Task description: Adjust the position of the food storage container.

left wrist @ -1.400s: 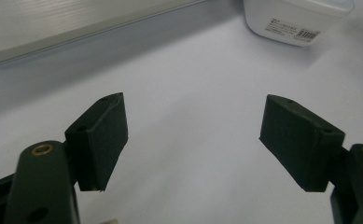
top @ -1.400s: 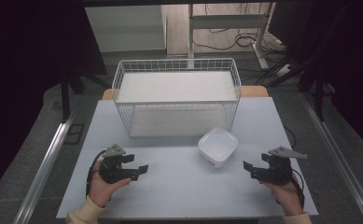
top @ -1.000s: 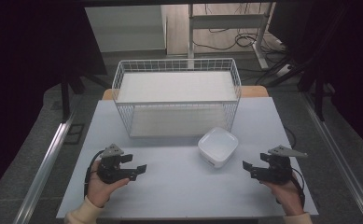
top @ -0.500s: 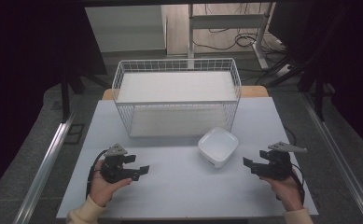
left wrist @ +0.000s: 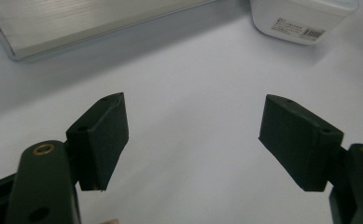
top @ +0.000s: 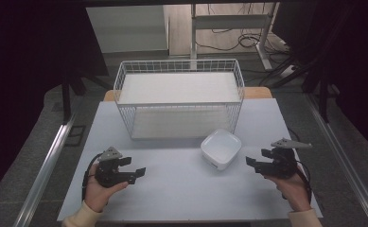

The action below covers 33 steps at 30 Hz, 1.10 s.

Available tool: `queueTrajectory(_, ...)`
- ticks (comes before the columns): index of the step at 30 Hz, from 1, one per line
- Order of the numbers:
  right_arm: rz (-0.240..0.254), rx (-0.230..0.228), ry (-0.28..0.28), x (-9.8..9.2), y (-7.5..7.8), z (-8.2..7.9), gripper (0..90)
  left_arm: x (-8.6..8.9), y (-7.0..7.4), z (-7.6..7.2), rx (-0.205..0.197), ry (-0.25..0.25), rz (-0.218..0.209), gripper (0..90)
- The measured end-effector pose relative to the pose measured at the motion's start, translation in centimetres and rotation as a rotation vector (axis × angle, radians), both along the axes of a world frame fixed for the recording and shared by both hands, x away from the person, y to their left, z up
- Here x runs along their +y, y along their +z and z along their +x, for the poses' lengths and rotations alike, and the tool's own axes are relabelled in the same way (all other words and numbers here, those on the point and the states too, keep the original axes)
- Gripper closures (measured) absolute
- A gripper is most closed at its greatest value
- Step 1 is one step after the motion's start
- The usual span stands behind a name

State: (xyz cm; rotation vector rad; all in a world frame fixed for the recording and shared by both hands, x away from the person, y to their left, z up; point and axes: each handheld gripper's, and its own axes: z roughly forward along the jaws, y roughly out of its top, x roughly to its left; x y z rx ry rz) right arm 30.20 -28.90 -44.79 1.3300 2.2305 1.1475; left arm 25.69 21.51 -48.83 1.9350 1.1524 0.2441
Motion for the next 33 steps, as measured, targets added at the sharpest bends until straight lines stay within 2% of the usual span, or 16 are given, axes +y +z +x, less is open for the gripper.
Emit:
queueTrajectory(7,-0.014,0.022,0.016,0.0,0.9,1.0,28.2,-0.1,-0.2,0.3,0.010,-0.009,0.007,22.9)
queueTrajectory(12,-0.019,0.022,0.011,0.2,2.1,2.4,30.6,-0.1,-0.1,0.2,0.009,-0.007,0.006,22.9)
queueTrajectory(21,-0.053,0.061,0.026,0.9,3.7,5.1,36.3,-0.3,-0.2,0.3,0.010,-0.012,0.008,22.8)
queueTrajectory(29,-0.081,0.131,0.050,2.0,3.5,7.7,48.3,-0.4,0.0,0.5,0.003,0.003,0.001,23.0)
queueTrajectory(33,-0.113,0.156,0.070,3.0,3.2,8.7,60.2,-0.5,-0.1,0.6,0.008,-0.001,0.004,23.0)
